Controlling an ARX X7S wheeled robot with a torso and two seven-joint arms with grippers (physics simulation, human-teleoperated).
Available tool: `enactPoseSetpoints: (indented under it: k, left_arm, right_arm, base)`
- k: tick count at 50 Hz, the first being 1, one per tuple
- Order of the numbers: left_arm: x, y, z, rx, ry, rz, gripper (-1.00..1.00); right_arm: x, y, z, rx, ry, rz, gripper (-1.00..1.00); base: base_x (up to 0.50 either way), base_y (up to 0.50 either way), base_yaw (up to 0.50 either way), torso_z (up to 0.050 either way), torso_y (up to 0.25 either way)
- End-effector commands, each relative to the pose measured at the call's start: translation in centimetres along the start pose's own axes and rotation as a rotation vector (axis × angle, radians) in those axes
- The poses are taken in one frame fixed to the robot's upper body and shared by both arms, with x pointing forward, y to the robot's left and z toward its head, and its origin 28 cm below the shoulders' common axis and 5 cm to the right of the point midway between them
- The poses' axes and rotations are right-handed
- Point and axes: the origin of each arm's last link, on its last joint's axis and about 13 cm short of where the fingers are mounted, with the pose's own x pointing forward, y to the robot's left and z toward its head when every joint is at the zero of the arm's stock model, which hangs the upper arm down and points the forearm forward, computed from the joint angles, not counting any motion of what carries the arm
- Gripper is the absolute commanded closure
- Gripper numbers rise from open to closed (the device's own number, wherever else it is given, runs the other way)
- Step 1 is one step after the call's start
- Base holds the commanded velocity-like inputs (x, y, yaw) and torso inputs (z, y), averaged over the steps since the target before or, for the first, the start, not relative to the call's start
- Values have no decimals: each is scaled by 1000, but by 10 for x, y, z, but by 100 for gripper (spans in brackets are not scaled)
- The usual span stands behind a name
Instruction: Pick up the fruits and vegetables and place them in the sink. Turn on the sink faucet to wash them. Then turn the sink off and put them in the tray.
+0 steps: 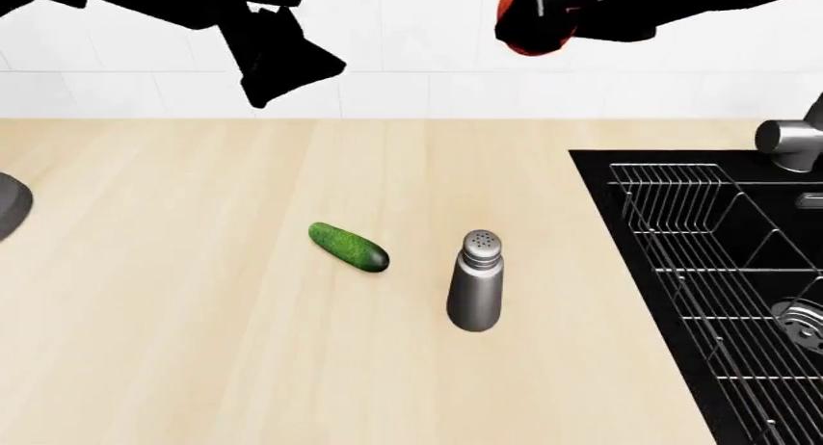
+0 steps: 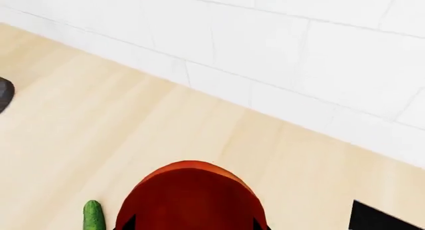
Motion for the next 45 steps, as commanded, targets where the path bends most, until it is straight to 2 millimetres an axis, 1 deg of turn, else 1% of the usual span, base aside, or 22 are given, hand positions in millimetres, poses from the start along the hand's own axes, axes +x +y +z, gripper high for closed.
enactPoseSetpoints:
  k: [1, 6, 9, 16, 27, 32, 37, 45]
  left_arm:
    - [24, 13, -8, 265, 101, -235, -100]
    - [46, 17, -12, 403, 106, -310, -100]
    - [57, 19, -13, 449, 118, -334, -100]
    - [79, 9, -22, 568, 238, -445, -100]
    - [91, -7, -11, 728, 391, -540, -100]
    - [101, -11, -12, 770, 461, -554, -100]
    - [112, -12, -15, 788, 480, -553, -100]
    - [117, -10, -17, 811, 504, -543, -100]
  right_arm:
    - [-30, -2, 4, 4, -109, -28, 100]
    - [-34, -1, 3, -1, -126, -30, 100]
    - [-35, -2, 3, -4, -129, -29, 100]
    - [-37, 0, 5, -14, -135, -26, 100]
    - [-39, 2, 7, -30, -141, -16, 100]
    - [-37, 1, 6, -29, -147, -10, 100]
    - [-35, -1, 3, -25, -147, -7, 100]
    - [-29, -2, 1, -24, -141, -4, 100]
  base:
    - [0, 0, 0, 0, 0]
    - [0, 0, 0, 0, 0]
    - [0, 0, 0, 0, 0]
    - [0, 0, 0, 0, 0]
    - [0, 0, 0, 0, 0]
    - [0, 0, 0, 0, 0]
    - [0, 0, 0, 0, 0]
    - [0, 0, 0, 0, 0]
